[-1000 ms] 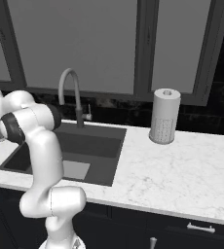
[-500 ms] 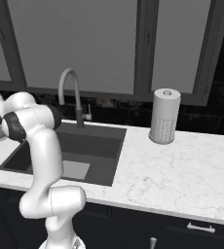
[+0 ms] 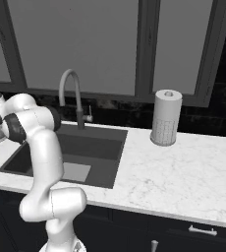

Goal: Put the colander in the sink, put the pear, mango, mango in the colander, and turn on the sink faucet and pour water over the colander.

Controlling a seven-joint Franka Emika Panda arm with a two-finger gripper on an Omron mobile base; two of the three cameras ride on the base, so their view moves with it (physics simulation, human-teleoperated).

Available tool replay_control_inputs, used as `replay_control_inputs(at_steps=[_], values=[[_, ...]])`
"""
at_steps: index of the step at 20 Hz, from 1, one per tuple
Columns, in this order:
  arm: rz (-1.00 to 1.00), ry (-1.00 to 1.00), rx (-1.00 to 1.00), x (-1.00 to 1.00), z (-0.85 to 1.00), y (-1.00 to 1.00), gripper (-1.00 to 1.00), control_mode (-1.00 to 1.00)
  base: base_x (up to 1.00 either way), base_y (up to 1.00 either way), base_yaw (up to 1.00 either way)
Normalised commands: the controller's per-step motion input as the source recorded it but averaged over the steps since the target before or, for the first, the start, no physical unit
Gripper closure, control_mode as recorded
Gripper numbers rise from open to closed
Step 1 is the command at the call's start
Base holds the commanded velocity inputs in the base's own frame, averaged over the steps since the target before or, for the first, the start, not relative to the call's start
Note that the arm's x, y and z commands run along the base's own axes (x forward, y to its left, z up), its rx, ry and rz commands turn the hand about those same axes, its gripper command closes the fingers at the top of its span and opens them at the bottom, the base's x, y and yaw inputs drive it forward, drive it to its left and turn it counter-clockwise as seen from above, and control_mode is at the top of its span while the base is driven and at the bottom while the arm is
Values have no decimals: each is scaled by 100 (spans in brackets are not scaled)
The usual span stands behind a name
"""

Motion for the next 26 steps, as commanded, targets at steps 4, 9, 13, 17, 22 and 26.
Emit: replay_control_inputs(at_steps=[4, 9, 13, 17, 22, 26], values=[[0, 8, 0, -7, -23, 0, 100, -100, 0, 0, 0], [-6, 0, 1, -28, 1, -16, 100, -100, 0, 0, 0], [-3, -8, 5, -53, 41, -31, 100, -100, 0, 0, 0], [0, -5, 4, -58, 62, -28, 100, -100, 0, 0, 0], [0, -4, 12, -69, 62, -52, 100, -100, 0, 0, 0], [-2, 2, 13, -64, 50, -71, 100, -100, 0, 0, 0]])
